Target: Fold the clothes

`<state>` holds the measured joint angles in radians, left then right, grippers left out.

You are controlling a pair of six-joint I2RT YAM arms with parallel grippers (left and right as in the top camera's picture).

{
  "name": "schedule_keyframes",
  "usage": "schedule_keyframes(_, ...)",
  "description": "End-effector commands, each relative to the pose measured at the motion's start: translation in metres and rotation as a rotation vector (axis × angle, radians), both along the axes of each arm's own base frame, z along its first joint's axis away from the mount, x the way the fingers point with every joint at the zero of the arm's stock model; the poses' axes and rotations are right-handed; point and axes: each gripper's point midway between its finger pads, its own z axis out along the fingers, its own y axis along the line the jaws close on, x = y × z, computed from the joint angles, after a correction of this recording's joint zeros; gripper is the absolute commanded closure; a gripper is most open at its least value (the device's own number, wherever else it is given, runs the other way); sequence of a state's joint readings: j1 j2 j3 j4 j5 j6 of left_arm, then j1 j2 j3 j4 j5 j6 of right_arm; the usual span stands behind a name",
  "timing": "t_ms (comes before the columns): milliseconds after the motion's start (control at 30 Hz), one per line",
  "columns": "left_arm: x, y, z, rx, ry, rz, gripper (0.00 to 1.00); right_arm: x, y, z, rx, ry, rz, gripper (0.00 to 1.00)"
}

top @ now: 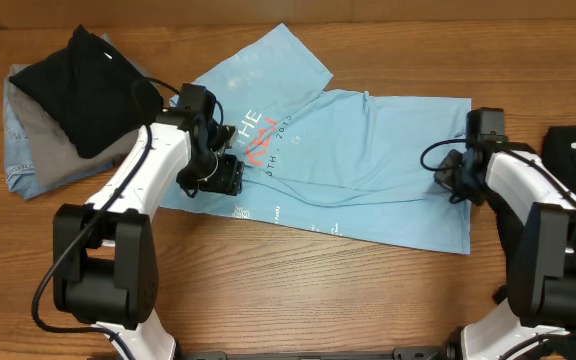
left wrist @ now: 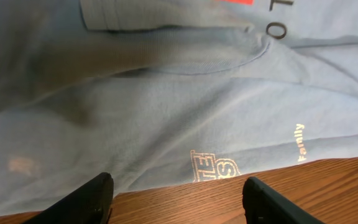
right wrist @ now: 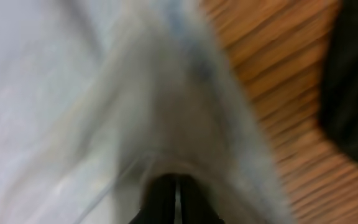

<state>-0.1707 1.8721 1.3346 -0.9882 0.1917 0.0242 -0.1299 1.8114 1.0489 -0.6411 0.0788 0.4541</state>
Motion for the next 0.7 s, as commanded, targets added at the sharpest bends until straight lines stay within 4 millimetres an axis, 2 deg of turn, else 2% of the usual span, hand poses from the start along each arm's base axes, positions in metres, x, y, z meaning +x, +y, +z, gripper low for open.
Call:
schedule_keyframes(0, -0.003, -0.006, -0.005, -0.016, 0.023, -0.001, 0.31, 0.013, -0.019, 0.016, 0.018, -0.047, -0.037, 0.93)
schedule_keyframes(133, -0.002, -0.006, -0.005, -0.015, 0.02, 0.0, 0.3, 0.018, -0.038, 0.04, 0.023, -0.065, -0.085, 0.94)
schedule_keyframes(200, -0.002, -0.006, -0.005, -0.015, 0.02, 0.0, 0.3, 0.018, -0.039, 0.047, 0.044, -0.064, -0.089, 0.94)
schedule_keyframes(233, -0.002, -0.006, -0.005, -0.015, 0.02, 0.0, 0.3, 0.019, -0.028, 0.051, 0.095, -0.066, -0.023, 0.94)
schedule_keyframes(267, -0.002, -0.006, -0.005, -0.015, 0.02, 0.0, 0.3, 0.019, -0.014, 0.053, 0.157, -0.071, 0.068, 0.89)
schedule_keyframes(333, -0.002, -0.006, -0.005, -0.016, 0.019, 0.0, 0.3, 0.015, 0.008, 0.055, 0.242, -0.068, 0.163, 0.71)
schedule_keyframes(400, -0.001, -0.006, -0.005, -0.017, 0.016, 0.0, 0.3, 0.008, 0.019, 0.049, 0.254, -0.035, 0.194, 0.59)
schedule_keyframes(467, 0.0, -0.006, -0.005, -0.017, 0.011, 0.0, 0.3, 0.004, 0.023, 0.041, 0.214, -0.013, 0.212, 0.55)
schedule_keyframes(600, 0.001, -0.006, -0.005, -0.018, 0.009, 0.0, 0.3, -0.002, 0.02, 0.019, 0.094, 0.02, 0.195, 0.55)
schedule_keyframes(667, 0.001, -0.006, -0.005, -0.018, 0.01, 0.001, 0.3, -0.003, 0.016, 0.014, 0.06, 0.027, 0.168, 0.6)
